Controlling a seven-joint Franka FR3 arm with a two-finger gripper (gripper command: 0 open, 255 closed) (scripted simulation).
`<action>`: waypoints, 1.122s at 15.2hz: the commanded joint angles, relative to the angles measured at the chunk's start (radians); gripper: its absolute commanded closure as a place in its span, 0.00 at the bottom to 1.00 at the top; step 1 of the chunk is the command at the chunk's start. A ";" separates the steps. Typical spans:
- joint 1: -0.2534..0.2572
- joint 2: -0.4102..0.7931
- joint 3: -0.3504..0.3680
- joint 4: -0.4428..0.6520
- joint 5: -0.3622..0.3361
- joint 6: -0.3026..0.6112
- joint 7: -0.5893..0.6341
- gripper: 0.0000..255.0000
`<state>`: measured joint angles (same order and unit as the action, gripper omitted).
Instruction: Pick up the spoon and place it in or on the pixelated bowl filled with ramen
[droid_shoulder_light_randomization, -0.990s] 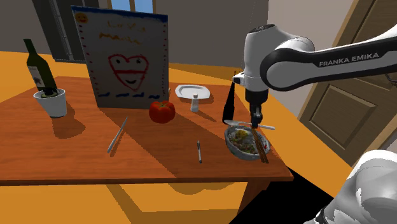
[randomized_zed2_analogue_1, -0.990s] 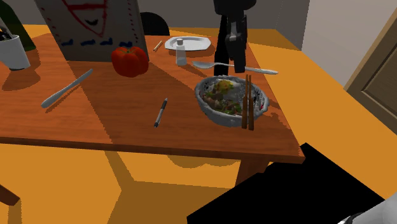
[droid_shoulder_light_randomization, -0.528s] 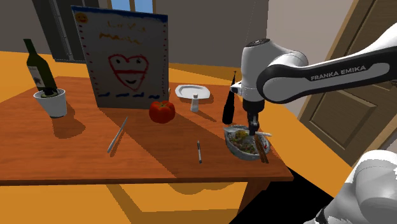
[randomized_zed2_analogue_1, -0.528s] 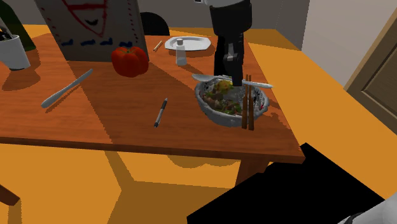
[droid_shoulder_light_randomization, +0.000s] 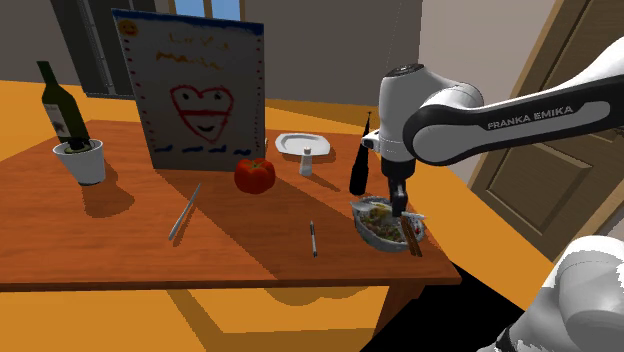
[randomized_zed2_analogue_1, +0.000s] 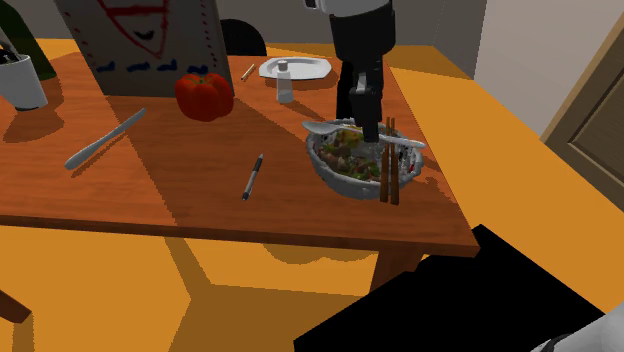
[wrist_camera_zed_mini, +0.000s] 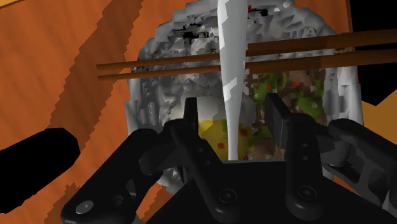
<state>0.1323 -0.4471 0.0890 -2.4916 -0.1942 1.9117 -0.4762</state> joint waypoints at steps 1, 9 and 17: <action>0.000 0.000 0.000 0.000 0.000 0.000 0.000 0.00; 0.011 -0.011 0.015 0.117 0.018 -0.130 -0.006 0.00; 0.010 -0.011 0.015 0.117 0.018 -0.129 -0.006 0.00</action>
